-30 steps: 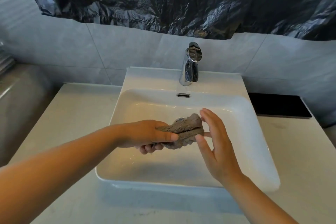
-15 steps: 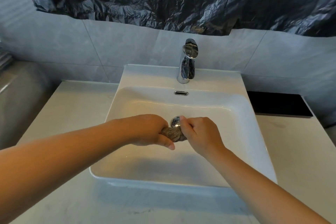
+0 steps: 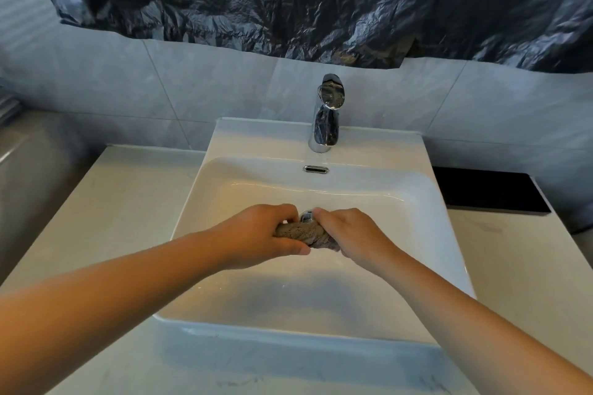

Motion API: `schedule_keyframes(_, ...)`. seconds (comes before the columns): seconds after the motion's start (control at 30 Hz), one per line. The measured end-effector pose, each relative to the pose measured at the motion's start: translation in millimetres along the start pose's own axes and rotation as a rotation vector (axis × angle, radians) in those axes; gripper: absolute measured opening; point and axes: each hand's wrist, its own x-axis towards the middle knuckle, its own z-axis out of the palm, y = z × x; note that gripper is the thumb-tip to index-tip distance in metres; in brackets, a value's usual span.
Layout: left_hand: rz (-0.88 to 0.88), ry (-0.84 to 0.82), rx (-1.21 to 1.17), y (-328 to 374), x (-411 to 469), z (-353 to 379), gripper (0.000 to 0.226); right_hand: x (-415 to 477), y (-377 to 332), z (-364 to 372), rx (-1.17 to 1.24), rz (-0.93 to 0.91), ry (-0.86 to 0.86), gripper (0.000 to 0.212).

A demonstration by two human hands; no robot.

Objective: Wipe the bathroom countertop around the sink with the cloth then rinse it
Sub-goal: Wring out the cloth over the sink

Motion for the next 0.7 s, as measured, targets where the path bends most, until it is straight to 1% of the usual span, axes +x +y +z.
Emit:
schedule_keyframes(0.03, -0.029, -0.018, -0.120, -1.4, -0.9, 0.3, 0.023, -3.0, 2.7, -1.3, -0.031, -0.061, 0.037, 0.047)
schedule_keyframes(0.1, -0.089, -0.084, -0.378, -5.6, -2.7, 2.2, 0.027, -13.5, 9.4, -3.8, 0.033, -0.147, 0.088, 0.041)
schedule_keyframes(0.17, -0.150, -0.173, -0.590, -10.5, -6.0, 1.2, 0.032, -27.3, 19.5, -5.1, 0.114, -0.225, 0.139, 0.046)
schedule_keyframes(0.2, -0.166, -0.214, -0.670, -13.2, -8.1, 0.4, 0.034, -34.4, 25.9, -4.7, 0.085, -0.295, 0.194, 0.048)
schedule_keyframes(0.27, -0.179, -0.292, -0.813, -18.2, -10.2, -0.2, 0.035, -45.1, 39.3, -2.3, -0.060, -0.469, 0.304, 0.049)
schedule_keyframes(0.33, -0.202, -0.383, -0.936, -19.9, -10.0, -1.4, 0.034, -48.5, 48.5, 3.7, -0.180, -0.598, 0.348, 0.050)
schedule_keyframes(0.37, -0.212, -0.440, -0.984, -19.0, -9.5, -2.1, 0.034, -48.2, 49.4, 7.0, -0.196, -0.637, 0.362, 0.049)
schedule_keyframes(0.43, -0.206, -0.572, -1.032, -14.2, -8.2, -4.1, 0.032, -44.7, 45.1, 13.0, -0.154, -0.701, 0.402, 0.047)
schedule_keyframes(0.5, -0.189, -0.706, -1.030, -7.4, -7.0, -6.2, 0.027, -38.8, 35.5, 17.1, -0.059, -0.761, 0.451, 0.043)
schedule_keyframes(0.57, -0.184, -0.801, -1.006, -1.1, -6.6, -8.7, 0.027, -31.2, 26.5, 19.2, -0.029, -0.805, 0.552, 0.037)
schedule_keyframes(0.63, -0.190, -0.837, -0.966, 2.1, -7.2, -11.6, 0.030, -24.4, 21.9, 18.4, -0.044, -0.840, 0.618, 0.034)
schedule_keyframes(0.7, -0.180, -0.804, -0.889, 4.2, -9.3, -13.4, 0.032, -19.9, 22.7, 15.7, -0.076, -0.871, 0.605, 0.036)
